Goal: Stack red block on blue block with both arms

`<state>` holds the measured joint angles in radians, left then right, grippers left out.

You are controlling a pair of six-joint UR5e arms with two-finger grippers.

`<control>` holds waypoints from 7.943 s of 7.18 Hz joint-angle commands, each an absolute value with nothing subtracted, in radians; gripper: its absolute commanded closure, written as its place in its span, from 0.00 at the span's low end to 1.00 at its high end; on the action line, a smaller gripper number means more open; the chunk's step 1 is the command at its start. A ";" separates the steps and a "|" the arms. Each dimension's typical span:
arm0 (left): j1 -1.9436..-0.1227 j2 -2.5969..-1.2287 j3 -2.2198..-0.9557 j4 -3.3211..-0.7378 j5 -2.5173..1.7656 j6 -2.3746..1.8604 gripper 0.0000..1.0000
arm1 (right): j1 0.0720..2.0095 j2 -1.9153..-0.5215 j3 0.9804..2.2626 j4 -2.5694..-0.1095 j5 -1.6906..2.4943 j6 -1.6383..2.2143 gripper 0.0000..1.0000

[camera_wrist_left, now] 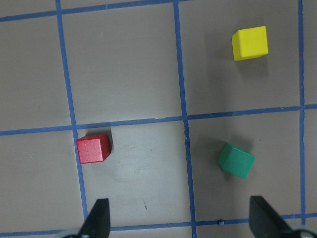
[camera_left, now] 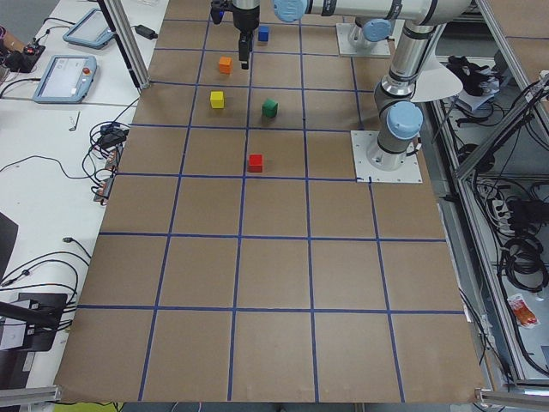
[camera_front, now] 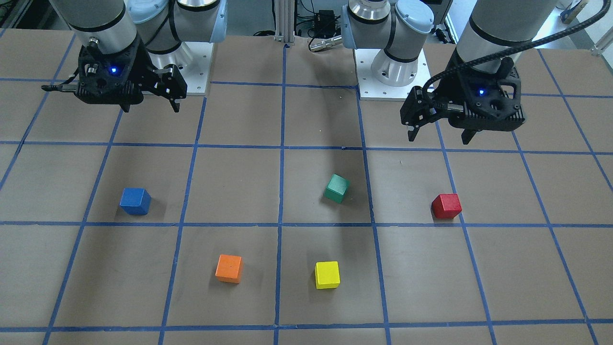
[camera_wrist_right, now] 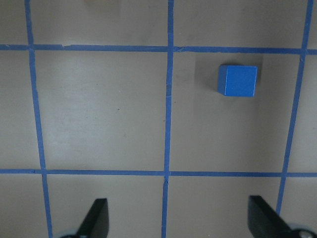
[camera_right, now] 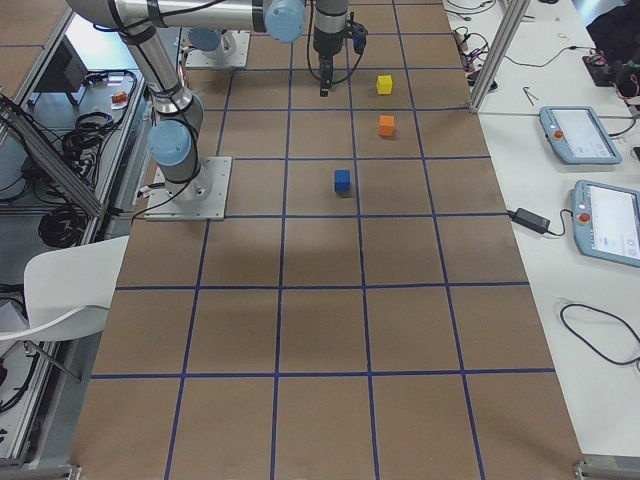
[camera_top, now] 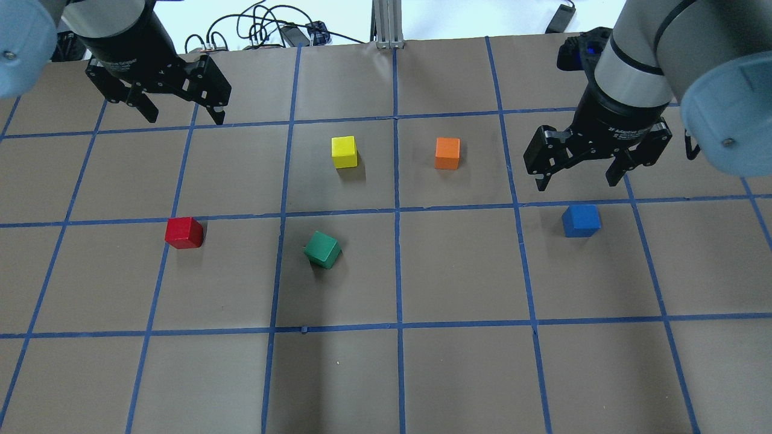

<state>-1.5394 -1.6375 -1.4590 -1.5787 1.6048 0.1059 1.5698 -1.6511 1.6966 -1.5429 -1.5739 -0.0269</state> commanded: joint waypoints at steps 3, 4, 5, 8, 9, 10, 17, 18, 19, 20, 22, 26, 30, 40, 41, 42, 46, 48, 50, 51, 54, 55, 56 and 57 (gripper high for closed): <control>-1.542 -1.625 -1.470 -1.580 1.605 0.106 0.00 | 1.569 -1.651 1.697 -1.545 -1.575 -0.028 0.00; -1.542 -1.621 -1.473 -1.582 1.603 0.106 0.00 | 1.569 -1.651 1.697 -1.545 -1.575 -0.028 0.00; -1.543 -1.620 -1.485 -1.578 1.601 0.107 0.00 | 1.569 -1.651 1.697 -1.546 -1.575 -0.028 0.00; -1.543 -1.614 -1.489 -1.581 1.598 0.110 0.00 | 1.569 -1.651 1.697 -1.546 -1.575 -0.029 0.00; -1.540 -1.612 -1.493 -1.592 1.597 0.110 0.00 | 1.569 -1.651 1.697 -1.546 -1.575 -0.028 0.00; -1.523 -1.632 -1.520 -1.591 1.595 0.120 0.00 | 1.569 -1.651 1.697 -1.549 -1.575 -0.028 0.00; -1.183 -1.695 -2.008 -1.068 1.601 0.466 0.00 | 1.569 -1.651 1.697 -1.545 -1.575 -0.029 0.00; -1.178 -1.728 -2.061 -0.952 1.600 0.475 0.00 | 1.571 -1.651 1.697 -1.545 -1.575 -0.029 0.00; -1.178 -1.767 -2.068 -0.921 1.598 0.476 0.00 | 1.569 -1.651 1.698 -1.545 -1.575 -0.029 0.00; -1.180 -1.802 -2.066 -0.893 1.592 0.472 0.00 | 1.569 -1.651 1.697 -1.545 -1.575 -0.029 0.00; -1.186 -1.847 -2.066 -0.856 1.589 0.472 0.00 | 1.569 -1.651 1.697 -1.545 -1.575 -0.029 0.00; -1.200 -1.868 -2.023 -0.814 1.595 0.491 1.00 | 1.571 -1.651 1.697 -1.545 -1.575 -0.022 0.00; -1.318 -1.746 -1.999 -0.936 1.592 0.436 1.00 | 1.569 -1.651 1.697 -1.543 -1.575 -0.025 0.00; -1.910 -2.095 -1.568 -1.013 1.486 -0.342 1.00 | 1.566 -1.649 1.698 -1.546 -1.575 -0.037 0.00; -1.928 -2.121 -1.565 -1.005 1.500 -0.345 1.00 | 1.565 -1.648 1.698 -1.546 -1.575 -0.037 0.00; -1.951 -2.138 -1.566 -0.996 1.517 -0.339 0.94 | 1.563 -1.647 1.698 -1.548 -1.575 -0.035 0.00; -1.950 -2.134 -1.562 -0.969 1.559 -0.345 0.00 | 1.562 -1.648 1.706 -1.554 -1.575 -0.035 0.00; -1.819 -2.044 -1.528 -1.078 1.560 -0.263 0.00 | 1.562 -1.649 1.706 -1.552 -1.575 -0.029 0.00; -1.709 -1.918 -1.516 -1.243 1.580 -0.046 0.00 | 1.566 -1.638 1.706 -1.552 -1.574 -0.035 0.00; -1.627 -1.848 -1.516 -1.305 1.566 0.048 0.00 | 1.566 -1.614 1.718 -1.554 -1.571 -0.025 0.00; -1.548 -1.653 -1.502 -1.481 1.565 0.130 0.00 | 1.581 -1.536 1.732 -1.720 -1.551 -0.023 0.00; -1.552 -1.619 -1.474 -1.547 1.571 0.129 0.00 | 1.595 -1.502 1.721 -1.762 -1.549 -0.023 0.00; -1.551 -1.609 -1.456 -1.575 1.575 0.129 0.00 | 1.642 -1.450 1.683 -1.822 -1.551 -0.023 0.00; -1.540 -1.618 -1.448 -1.574 1.577 0.129 0.00 | 1.716 -1.393 1.631 -1.865 -1.563 -0.020 0.00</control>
